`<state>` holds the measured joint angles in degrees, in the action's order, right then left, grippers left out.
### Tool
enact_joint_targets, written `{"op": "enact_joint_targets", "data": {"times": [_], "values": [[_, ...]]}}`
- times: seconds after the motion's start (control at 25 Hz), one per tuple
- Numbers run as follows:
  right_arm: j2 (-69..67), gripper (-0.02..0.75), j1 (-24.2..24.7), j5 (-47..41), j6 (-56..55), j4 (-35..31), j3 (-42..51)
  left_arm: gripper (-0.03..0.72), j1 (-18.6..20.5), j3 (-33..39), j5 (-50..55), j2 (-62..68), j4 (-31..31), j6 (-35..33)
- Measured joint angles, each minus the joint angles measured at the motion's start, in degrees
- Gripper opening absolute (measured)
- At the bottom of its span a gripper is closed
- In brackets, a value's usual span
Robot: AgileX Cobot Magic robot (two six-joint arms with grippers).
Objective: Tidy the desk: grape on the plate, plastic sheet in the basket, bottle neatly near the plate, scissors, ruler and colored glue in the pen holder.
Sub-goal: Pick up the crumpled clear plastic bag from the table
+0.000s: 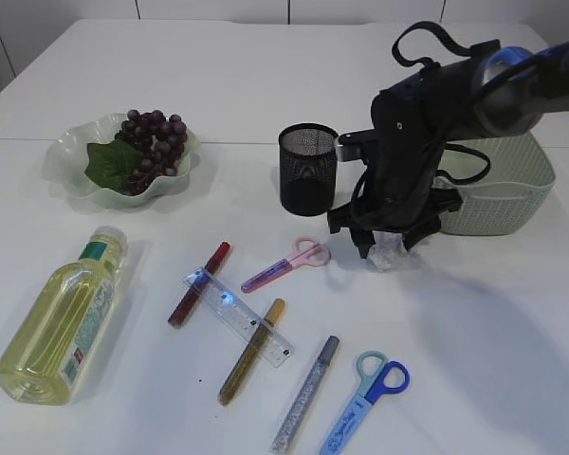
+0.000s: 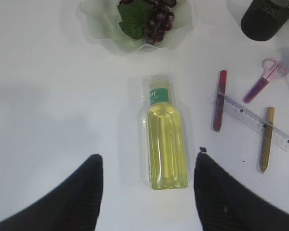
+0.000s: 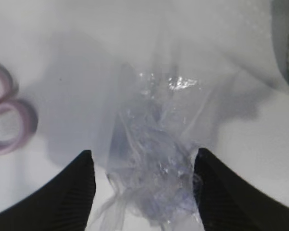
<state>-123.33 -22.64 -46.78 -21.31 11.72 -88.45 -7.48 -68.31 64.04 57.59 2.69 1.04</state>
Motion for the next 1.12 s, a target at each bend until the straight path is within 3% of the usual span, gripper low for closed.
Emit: {"op": "enact_joint_targets", "data": {"times": [0.84, 1.12], "values": [[-0.40, 0.498, 0.00, -0.50, -0.15, 0.22, 0.00, 0.427, 0.00, 0.00, 0.00, 0.00, -0.34, 0.00], [-0.40, 0.449, 0.00, -0.50, -0.22, 0.35, 0.00, 0.426, 0.00, 0.00, 0.00, 0.00, -0.69, 0.00]]}}
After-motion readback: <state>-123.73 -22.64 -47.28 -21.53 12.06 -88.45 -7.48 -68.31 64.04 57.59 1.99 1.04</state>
